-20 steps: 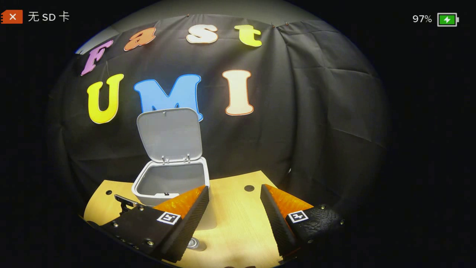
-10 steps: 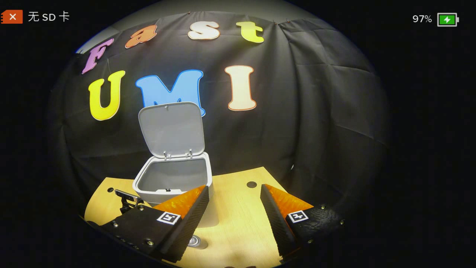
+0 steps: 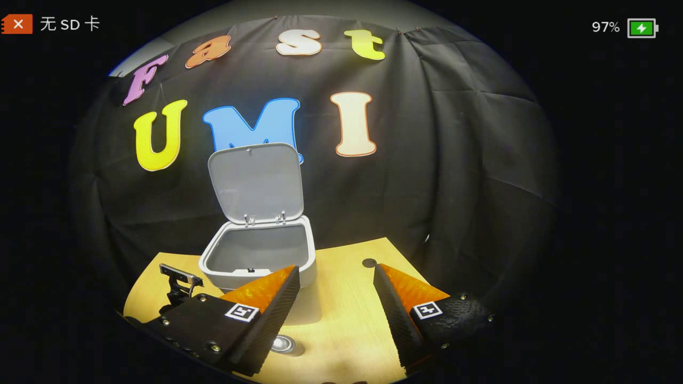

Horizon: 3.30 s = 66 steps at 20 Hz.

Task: Press the lid of the desktop garbage bin to open it, pick up the crumpled paper on the desktop and throw it into the bin, then pick up the pop can on the desktop and drop it into the bin, and finally close the garbage bin lid.

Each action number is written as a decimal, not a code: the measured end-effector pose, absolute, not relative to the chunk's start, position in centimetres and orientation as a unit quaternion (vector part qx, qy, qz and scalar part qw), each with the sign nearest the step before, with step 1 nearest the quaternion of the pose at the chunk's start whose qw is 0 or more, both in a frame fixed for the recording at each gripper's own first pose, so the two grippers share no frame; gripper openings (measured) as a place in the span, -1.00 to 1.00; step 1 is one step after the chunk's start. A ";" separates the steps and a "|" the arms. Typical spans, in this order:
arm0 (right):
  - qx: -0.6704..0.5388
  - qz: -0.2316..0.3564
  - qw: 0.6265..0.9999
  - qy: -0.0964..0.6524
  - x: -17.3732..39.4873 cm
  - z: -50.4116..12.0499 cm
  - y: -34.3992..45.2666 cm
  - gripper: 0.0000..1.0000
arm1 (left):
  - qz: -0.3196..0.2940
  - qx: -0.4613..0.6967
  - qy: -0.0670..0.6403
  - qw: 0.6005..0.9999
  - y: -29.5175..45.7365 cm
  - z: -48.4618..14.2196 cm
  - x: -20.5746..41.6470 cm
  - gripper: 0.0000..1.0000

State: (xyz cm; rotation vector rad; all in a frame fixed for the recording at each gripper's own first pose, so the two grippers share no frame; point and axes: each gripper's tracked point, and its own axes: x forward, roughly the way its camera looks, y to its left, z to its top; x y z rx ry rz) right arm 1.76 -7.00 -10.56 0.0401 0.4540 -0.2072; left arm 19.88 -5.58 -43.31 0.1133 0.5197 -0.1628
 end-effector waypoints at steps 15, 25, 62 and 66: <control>0.049 -0.065 0.980 0.183 -0.4 -8.9 -4.9 0.80 | -0.076 0.049 0.100 0.991 -5.0 -24.0 17.8 -0.31; 0.085 -0.120 0.977 0.154 -4.7 -8.7 -9.6 0.80 | -0.137 0.048 0.016 0.989 -12.6 -12.7 17.3 -0.31; 0.075 -0.044 0.978 0.191 -5.2 -14.1 -8.2 0.80 | -0.067 0.021 0.053 0.996 -10.3 -11.2 13.9 0.90; 0.048 0.004 0.975 0.217 -4.3 -16.6 -5.1 0.85 | -0.047 0.011 0.056 0.997 -8.2 -10.9 12.0 0.90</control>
